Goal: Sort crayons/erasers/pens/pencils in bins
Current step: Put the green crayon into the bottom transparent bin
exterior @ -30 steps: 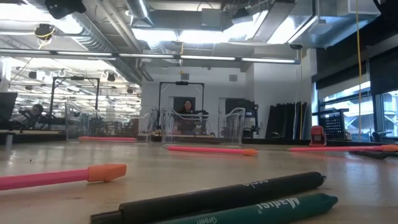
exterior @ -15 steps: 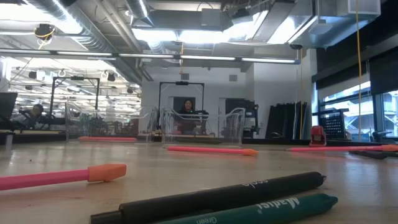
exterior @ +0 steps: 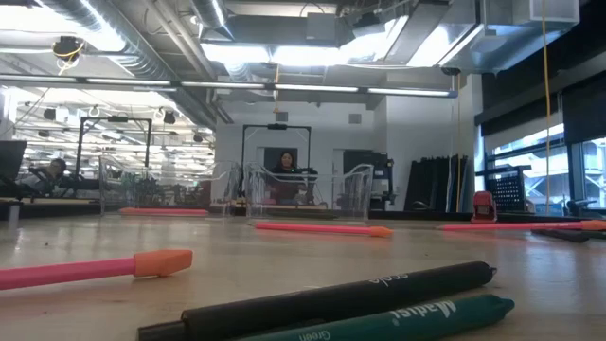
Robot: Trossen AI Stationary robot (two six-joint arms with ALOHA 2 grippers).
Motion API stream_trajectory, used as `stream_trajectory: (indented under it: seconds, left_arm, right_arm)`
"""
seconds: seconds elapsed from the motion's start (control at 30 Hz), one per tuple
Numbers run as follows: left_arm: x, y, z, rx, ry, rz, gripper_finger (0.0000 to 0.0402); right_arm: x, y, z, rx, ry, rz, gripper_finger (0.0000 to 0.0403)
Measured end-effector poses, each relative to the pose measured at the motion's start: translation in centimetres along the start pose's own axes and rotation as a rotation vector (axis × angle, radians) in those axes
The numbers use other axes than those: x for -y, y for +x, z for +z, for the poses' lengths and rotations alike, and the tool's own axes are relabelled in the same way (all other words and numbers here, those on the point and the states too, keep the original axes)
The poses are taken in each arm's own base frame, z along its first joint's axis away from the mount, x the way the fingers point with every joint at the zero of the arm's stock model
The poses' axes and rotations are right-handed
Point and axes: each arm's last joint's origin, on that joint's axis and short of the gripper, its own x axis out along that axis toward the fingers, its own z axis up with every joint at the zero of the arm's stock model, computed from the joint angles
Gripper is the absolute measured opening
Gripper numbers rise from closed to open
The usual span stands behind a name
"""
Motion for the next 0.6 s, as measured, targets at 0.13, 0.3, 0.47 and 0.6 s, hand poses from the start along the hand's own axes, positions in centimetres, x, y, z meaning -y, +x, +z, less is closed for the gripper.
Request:
stream_trajectory:
  seconds: [0.13, 0.3, 0.47, 0.6]
  left_arm:
    - [0.0, 0.0, 0.0, 0.0, 0.0, 0.0, 0.0095]
    - [0.0, 0.0, 0.0, 0.0, -0.001, 0.0, 0.0095]
    - [0.0, 0.0, 0.0, 0.0, -0.002, 0.0, 0.0095]
    - [0.0, 0.0, 0.0, 0.0, -0.002, 0.0, 0.0095]
  right_arm:
    - [0.7, 3.0, -0.1, -0.073, 0.036, -0.093, 0.0037]
    - [2.2, 6.4, 0.5, -0.144, 0.037, -0.186, 0.0037]
    - [3.1, 9.4, 1.6, -0.144, -0.053, -0.169, 0.0037]
    - [3.6, 10.7, 2.0, -0.146, -0.08, -0.158, 0.0037]
